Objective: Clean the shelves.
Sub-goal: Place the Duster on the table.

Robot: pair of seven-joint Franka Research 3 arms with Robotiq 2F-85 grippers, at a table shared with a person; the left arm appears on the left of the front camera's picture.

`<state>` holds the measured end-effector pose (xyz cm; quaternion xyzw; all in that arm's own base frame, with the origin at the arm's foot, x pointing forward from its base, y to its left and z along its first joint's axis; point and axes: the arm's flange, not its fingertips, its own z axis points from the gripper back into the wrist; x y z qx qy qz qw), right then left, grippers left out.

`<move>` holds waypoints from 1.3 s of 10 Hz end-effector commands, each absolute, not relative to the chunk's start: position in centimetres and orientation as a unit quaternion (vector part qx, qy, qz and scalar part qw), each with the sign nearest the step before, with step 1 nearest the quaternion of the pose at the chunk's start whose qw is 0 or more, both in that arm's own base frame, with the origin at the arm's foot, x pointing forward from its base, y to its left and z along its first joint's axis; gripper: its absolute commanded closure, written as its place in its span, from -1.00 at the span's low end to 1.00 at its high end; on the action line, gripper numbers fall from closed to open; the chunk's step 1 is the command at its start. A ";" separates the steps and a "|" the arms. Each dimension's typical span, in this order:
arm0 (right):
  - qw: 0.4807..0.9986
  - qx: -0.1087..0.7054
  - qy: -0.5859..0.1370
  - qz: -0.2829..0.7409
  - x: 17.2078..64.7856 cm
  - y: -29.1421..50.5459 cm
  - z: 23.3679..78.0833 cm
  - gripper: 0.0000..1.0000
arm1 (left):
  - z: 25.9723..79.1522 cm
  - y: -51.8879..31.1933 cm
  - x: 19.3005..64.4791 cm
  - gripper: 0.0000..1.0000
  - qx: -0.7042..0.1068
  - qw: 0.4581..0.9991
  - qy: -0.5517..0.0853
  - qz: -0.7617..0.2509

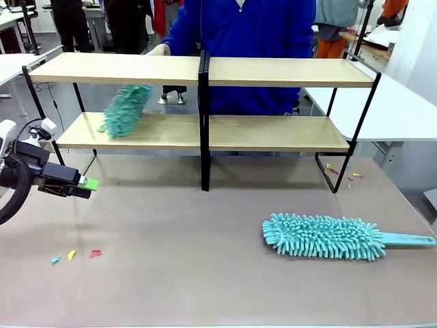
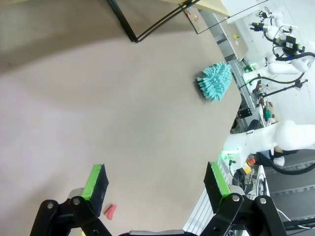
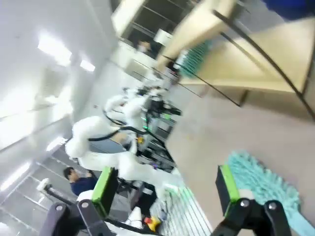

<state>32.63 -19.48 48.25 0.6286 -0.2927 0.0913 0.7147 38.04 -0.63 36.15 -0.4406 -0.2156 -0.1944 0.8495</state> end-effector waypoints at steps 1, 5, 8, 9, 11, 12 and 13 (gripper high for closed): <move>0.706 0.657 -0.243 0.106 31.5 -17.8 48.2 -1.00 | 35.9 -0.7 38.0 -1.00 -0.450 0.840 -0.229 -0.198; 0.699 0.649 -0.284 0.099 31.7 -18.9 48.4 -1.00 | 35.9 -0.7 38.0 -1.00 -0.450 0.840 -0.229 -0.198; 0.699 0.649 -0.284 0.099 31.7 -18.9 48.4 -1.00 | 35.9 -0.7 38.0 -1.00 -0.450 0.840 -0.229 -0.198; 0.699 0.649 -0.284 0.099 31.7 -18.9 48.4 -1.00 | 35.9 -0.7 38.0 -1.00 -0.450 0.840 -0.229 -0.198; 0.699 0.649 -0.284 0.099 31.7 -18.9 48.4 -1.00 | 35.9 -0.7 38.0 -1.00 -0.450 0.840 -0.229 -0.198; 0.699 0.649 -0.284 0.099 31.7 -18.9 48.4 -1.00 | 35.9 -0.7 38.0 -1.00 -0.450 0.840 -0.229 -0.198; 0.699 0.649 -0.284 0.099 31.7 -18.9 48.4 -1.00 | 35.9 -0.7 38.0 -1.00 -0.450 0.840 -0.229 -0.198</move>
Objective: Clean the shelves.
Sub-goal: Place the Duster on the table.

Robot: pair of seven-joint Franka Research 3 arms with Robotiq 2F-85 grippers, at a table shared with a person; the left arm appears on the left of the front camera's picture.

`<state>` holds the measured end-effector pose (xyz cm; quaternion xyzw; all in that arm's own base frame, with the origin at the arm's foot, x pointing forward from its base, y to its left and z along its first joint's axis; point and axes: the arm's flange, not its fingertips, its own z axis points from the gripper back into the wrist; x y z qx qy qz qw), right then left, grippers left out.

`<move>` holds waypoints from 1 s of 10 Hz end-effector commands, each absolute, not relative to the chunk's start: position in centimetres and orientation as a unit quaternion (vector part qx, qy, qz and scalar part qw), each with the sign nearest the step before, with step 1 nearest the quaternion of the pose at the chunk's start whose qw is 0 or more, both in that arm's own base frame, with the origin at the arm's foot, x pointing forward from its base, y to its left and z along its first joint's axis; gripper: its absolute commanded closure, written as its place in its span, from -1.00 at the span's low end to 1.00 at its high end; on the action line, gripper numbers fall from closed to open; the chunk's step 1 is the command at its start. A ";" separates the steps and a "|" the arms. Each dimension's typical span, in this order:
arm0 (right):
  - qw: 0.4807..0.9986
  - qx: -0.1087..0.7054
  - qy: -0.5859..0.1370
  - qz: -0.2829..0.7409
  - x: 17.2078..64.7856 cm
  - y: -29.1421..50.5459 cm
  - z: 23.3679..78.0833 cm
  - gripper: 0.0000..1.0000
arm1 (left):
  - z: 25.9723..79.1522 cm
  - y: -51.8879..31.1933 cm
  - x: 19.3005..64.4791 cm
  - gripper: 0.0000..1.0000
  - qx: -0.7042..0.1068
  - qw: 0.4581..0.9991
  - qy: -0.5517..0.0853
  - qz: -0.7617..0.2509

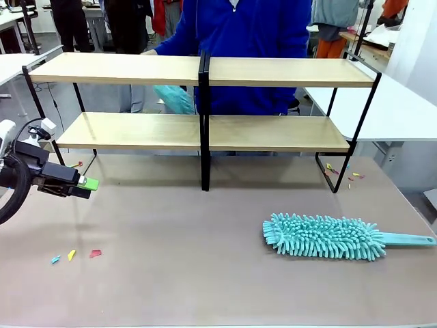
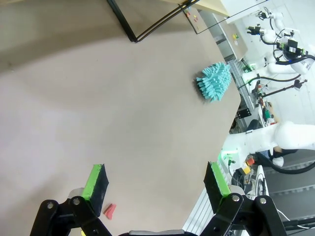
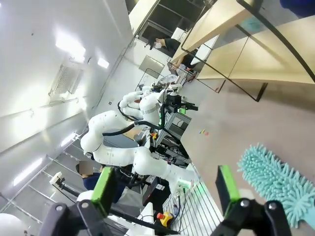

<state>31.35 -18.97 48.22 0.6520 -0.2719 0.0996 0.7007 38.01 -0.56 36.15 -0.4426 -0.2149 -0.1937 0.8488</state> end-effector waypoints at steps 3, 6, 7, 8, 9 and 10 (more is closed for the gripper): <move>0.699 0.649 -0.284 0.099 31.7 -18.9 48.4 -1.00 | 35.9 -0.7 38.0 -1.00 -0.450 0.840 -0.229 -0.198; 0.699 0.649 -0.284 0.099 31.7 -18.9 48.4 -1.00 | 35.9 -0.7 38.0 -1.00 -0.450 0.840 -0.229 -0.198; 0.699 0.649 -0.284 0.099 31.7 -18.9 48.4 -1.00 | 35.9 -0.7 38.0 -1.00 -0.450 0.840 -0.229 -0.198; 0.699 0.649 -0.284 0.099 31.7 -18.9 48.4 -1.00 | 35.9 -0.7 38.0 -1.00 -0.450 0.840 -0.229 -0.198; 0.699 0.649 -0.284 0.099 31.7 -18.9 48.4 -1.00 | 35.9 -0.7 38.0 -1.00 -0.450 0.840 -0.229 -0.198; 0.699 0.649 -0.284 0.099 31.7 -18.9 48.4 -1.00 | 35.9 -0.7 38.0 -1.00 -0.450 0.840 -0.229 -0.198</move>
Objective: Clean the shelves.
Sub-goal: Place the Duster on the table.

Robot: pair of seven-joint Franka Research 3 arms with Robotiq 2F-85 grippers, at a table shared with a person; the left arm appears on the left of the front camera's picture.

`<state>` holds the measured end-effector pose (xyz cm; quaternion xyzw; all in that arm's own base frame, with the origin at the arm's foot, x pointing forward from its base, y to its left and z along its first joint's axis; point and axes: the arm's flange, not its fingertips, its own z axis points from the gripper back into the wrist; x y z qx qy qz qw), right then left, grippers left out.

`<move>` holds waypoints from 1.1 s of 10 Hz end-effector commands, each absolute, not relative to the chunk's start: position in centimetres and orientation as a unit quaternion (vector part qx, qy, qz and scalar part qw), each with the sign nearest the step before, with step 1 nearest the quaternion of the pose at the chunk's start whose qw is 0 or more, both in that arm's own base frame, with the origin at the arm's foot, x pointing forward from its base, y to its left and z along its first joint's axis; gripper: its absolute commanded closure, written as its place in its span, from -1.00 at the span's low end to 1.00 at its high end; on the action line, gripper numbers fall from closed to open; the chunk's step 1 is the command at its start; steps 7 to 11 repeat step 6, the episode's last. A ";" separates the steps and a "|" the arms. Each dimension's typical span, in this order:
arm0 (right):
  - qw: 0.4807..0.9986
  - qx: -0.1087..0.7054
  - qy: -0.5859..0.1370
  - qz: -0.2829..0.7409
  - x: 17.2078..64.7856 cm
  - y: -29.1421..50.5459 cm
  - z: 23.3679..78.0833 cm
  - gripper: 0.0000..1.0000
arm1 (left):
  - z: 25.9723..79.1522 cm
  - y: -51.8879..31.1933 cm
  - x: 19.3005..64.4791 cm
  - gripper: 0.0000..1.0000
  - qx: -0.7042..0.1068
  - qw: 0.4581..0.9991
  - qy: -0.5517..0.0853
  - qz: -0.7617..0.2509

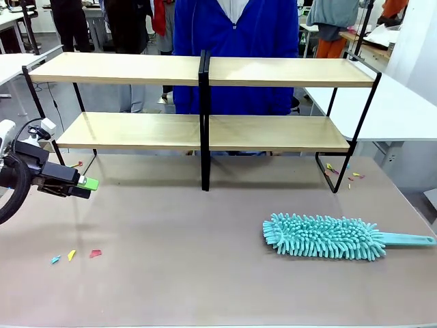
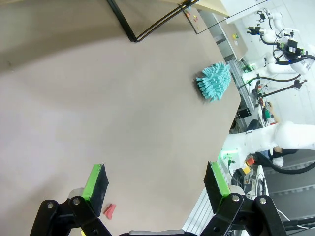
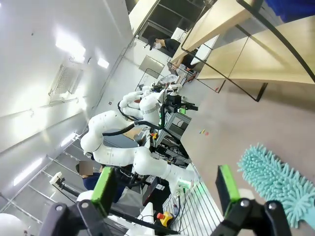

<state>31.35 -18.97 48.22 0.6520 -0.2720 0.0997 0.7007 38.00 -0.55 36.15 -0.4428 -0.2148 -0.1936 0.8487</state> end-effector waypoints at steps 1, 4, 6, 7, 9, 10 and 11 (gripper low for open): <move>0.699 0.649 -0.284 0.099 31.7 -18.9 48.4 -1.00 | 35.9 -0.7 38.0 -1.00 -0.450 0.840 -0.229 -0.198; 0.699 0.649 -0.284 0.099 31.7 -18.9 48.4 -1.00 | 35.9 -0.7 38.0 -1.00 -0.450 0.840 -0.229 -0.198; 0.699 0.649 -0.284 0.099 31.7 -18.9 48.4 -1.00 | 35.9 -0.7 38.0 -1.00 -0.450 0.840 -0.229 -0.198; 0.699 0.649 -0.284 0.099 31.7 -18.9 48.4 -1.00 | 35.9 -0.7 38.0 -1.00 -0.450 0.840 -0.229 -0.198; 0.699 0.649 -0.284 0.099 31.7 -18.9 48.4 -1.00 | 35.9 -0.7 38.0 -1.00 -0.450 0.840 -0.229 -0.198; 0.699 0.649 -0.284 0.099 31.7 -18.9 48.4 -1.00 | 35.9 -0.7 38.0 -1.00 -0.450 0.840 -0.229 -0.198; 0.699 0.649 -0.284 0.099 31.7 -18.9 48.4 -1.00 | 35.9 -0.7 38.0 -1.00 -0.450 0.840 -0.229 -0.198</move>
